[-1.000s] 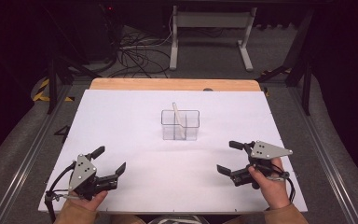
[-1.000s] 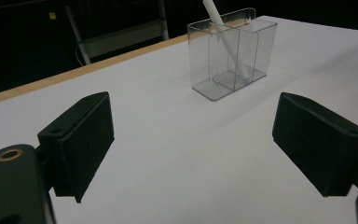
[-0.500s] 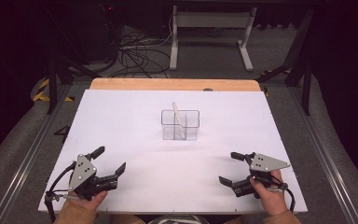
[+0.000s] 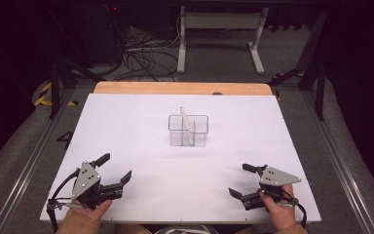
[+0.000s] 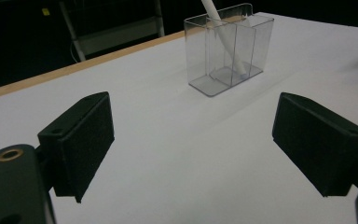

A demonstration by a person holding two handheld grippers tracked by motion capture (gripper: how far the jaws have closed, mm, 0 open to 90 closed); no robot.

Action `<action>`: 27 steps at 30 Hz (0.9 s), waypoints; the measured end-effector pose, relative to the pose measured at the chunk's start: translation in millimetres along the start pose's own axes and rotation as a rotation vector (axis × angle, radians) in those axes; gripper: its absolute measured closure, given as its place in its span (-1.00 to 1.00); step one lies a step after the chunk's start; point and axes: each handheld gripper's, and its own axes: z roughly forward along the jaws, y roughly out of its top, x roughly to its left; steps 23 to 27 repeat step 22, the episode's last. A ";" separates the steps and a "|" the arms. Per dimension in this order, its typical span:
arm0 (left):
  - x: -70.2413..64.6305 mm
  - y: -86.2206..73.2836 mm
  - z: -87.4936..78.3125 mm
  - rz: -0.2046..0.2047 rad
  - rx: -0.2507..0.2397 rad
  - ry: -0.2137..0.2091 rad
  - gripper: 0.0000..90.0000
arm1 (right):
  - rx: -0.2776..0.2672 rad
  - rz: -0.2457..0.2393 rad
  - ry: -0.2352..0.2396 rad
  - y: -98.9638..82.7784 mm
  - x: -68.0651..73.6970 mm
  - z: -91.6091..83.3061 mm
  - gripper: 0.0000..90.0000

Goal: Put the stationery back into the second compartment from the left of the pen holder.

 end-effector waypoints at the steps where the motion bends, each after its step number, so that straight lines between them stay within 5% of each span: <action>1: -0.2 -0.5 -0.4 -0.001 0.001 -0.001 -0.70 | -0.003 0.002 -0.001 0.0 -0.9 -0.3 -0.92; 27: 2.5 -4.6 0.1 -0.008 -0.002 0.010 -0.71 | -0.051 -0.007 -0.045 3.4 -4.3 -6.5 -0.92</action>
